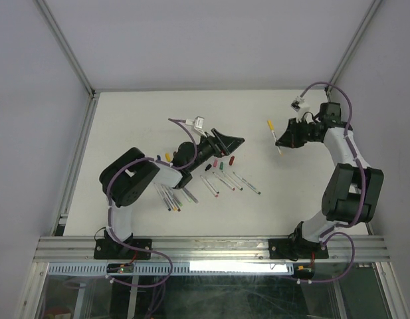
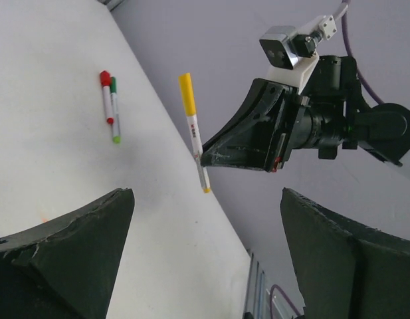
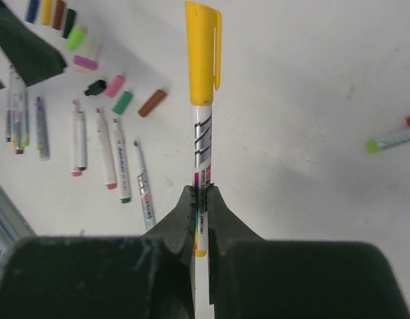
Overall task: Open the pen caps
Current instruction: Pick up the pen from the center of the board.
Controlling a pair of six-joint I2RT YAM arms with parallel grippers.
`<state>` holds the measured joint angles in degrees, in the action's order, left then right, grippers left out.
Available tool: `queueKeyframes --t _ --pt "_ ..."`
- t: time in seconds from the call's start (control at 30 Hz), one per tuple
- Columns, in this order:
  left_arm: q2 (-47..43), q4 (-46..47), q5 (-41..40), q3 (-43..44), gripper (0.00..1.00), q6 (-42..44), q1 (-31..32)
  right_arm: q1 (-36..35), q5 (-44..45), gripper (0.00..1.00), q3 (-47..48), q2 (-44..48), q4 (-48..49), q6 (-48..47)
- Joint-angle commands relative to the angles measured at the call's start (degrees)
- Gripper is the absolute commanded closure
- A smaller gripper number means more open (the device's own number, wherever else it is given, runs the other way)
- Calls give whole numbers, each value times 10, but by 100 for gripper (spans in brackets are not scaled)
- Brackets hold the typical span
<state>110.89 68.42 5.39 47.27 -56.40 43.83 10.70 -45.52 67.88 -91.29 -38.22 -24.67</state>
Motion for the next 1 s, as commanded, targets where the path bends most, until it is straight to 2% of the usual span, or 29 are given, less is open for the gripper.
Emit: queueKeyframes --t 0.0,0.33,0.5,0.77,0.97 --pt "22 89 26 53 6 -29 1 -30 -98 100 -3 46 9 20" --pt "43 62 16 95 9 -29 2 -103 -136 100 -6 67 -5 20" --pt "47 53 18 110 22 -30 3 -120 -137 100 -8 68 -8 15" --pt "51 5 14 130 33 -25 6 -135 -134 100 -8 64 -9 12" --pt "60 -33 16 154 47 -23 8 -145 -130 100 -8 62 -10 11"
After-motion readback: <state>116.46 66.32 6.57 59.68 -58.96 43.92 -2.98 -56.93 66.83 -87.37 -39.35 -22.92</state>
